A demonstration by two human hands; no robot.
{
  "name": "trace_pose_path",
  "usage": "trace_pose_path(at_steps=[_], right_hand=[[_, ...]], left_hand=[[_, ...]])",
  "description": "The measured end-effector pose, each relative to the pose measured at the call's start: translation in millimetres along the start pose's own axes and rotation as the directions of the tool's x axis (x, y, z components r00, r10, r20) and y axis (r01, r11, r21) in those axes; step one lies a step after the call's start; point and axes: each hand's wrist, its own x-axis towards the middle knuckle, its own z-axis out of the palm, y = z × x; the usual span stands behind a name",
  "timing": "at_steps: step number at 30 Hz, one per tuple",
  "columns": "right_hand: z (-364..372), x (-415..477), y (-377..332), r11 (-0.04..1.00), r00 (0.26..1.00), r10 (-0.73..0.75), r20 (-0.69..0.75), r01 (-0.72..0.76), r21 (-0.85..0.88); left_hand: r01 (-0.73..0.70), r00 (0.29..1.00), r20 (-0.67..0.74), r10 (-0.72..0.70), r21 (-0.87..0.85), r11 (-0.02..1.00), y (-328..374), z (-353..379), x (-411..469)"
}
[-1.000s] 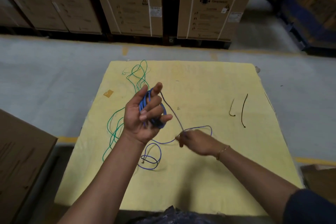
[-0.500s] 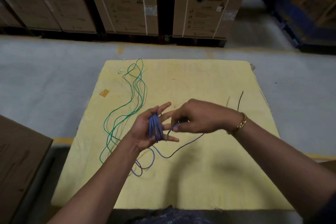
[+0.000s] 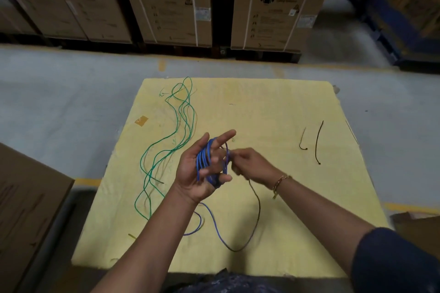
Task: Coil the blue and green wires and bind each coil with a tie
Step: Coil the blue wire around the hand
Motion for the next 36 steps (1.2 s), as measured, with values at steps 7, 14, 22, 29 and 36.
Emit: trace_pose_path(at_steps=[7, 14, 22, 29, 36], right_hand=[[29, -29, 42, 0.98, 0.967, 0.169, 0.189, -0.144, -0.136], [-4, -39, -9, 0.852, 0.915, 0.171, 0.365, 0.049, -0.521], [-78, -30, -58, 0.782, 0.96, -0.054, 0.275, 0.212, -0.586], [-110, -11, -75, 0.876, 0.974, -0.142, 0.179, 0.208, -0.435], [-131, 3, -80, 0.944, 0.98, -0.127, 0.151, 0.166, -0.286]], left_hand=[[-0.09, 0.892, -0.394, 0.221, 0.323, 0.942, 16, 18, 20], [0.266, 0.805, -0.539, 0.247, 0.701, 0.662, 9, -1, 41], [0.492, 0.829, -0.56, 0.005, 0.733, 0.469, 3, 16, 45], [0.476, 0.862, -0.473, -0.184, 0.627, 0.617, 4, 29, 46], [0.412, 0.911, -0.104, -0.399, 0.273, 0.869, 16, 31, 44]])
